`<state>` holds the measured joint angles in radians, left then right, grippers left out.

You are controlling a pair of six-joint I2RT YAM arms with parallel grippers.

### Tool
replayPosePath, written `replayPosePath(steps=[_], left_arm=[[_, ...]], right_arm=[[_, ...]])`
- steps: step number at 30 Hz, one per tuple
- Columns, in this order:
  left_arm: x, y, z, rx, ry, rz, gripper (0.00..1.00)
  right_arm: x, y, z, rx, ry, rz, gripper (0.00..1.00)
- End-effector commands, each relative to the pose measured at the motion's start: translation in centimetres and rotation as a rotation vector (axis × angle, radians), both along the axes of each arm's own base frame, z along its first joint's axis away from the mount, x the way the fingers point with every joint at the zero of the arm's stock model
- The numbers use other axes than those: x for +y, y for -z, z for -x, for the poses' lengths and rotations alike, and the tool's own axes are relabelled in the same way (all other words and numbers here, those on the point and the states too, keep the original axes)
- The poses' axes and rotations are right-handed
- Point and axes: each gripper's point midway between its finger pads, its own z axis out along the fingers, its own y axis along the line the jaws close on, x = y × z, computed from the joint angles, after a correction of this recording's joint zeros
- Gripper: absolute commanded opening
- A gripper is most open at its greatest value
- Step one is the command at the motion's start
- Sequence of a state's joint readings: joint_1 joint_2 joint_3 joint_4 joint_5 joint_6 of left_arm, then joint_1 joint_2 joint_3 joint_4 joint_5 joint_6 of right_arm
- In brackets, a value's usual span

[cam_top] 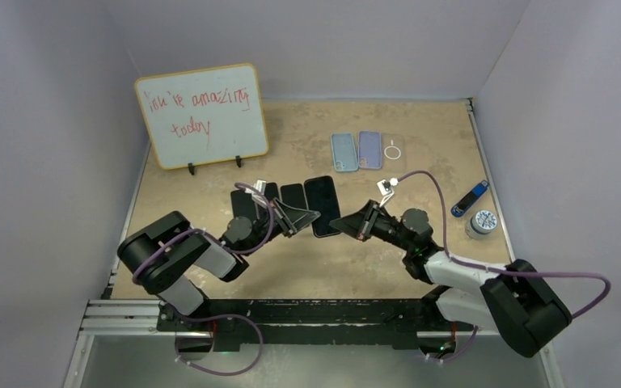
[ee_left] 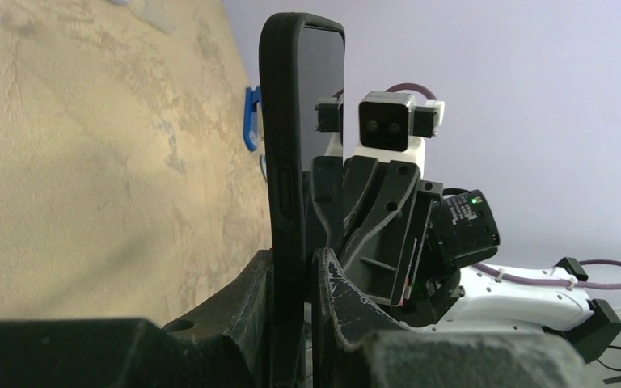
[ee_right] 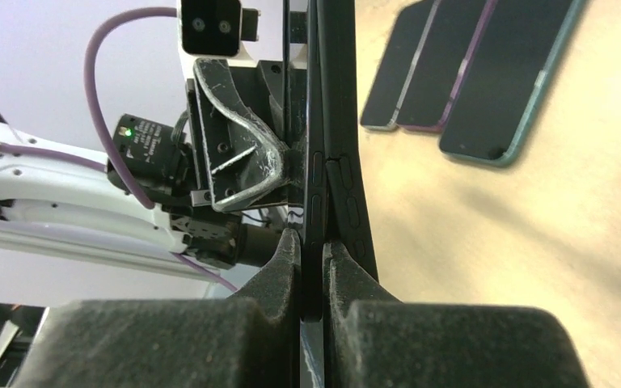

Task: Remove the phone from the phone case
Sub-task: Remove the phone case from the phone.

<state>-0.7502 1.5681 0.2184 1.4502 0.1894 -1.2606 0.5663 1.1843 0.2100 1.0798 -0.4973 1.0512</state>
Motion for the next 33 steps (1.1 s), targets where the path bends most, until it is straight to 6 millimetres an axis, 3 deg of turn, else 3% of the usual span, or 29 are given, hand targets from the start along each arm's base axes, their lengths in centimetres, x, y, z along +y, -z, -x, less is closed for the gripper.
replayPosePath(steps=[1, 8, 12, 18, 25, 33], left_arm=[[-4.2, 0.7, 4.5, -0.031, 0.246, -0.023, 0.05], [-5.4, 5.1, 4.2, 0.086, 0.247, -0.117, 0.33], [-5.6, 6.7, 4.3, 0.127, 0.246, -0.162, 0.47], [-5.0, 8.4, 3.8, 0.162, 0.199, -0.275, 0.57], [-3.7, 8.1, 2.8, 0.082, 0.116, -0.428, 0.62], [-2.3, 6.9, 2.7, -0.028, 0.049, -0.522, 0.61]], right_arm=[[-0.1, -0.8, 1.1, -0.106, -0.024, 0.057, 0.00], [-3.1, 4.4, 1.7, -0.008, 0.049, 0.327, 0.00], [-4.4, 6.8, 2.5, 0.057, 0.058, 0.427, 0.00], [-5.5, 9.1, 2.8, 0.108, 0.060, 0.535, 0.00], [-4.4, 7.9, 2.3, 0.143, 0.072, 0.458, 0.00], [-3.1, 4.0, 0.6, 0.197, 0.151, 0.212, 0.00]])
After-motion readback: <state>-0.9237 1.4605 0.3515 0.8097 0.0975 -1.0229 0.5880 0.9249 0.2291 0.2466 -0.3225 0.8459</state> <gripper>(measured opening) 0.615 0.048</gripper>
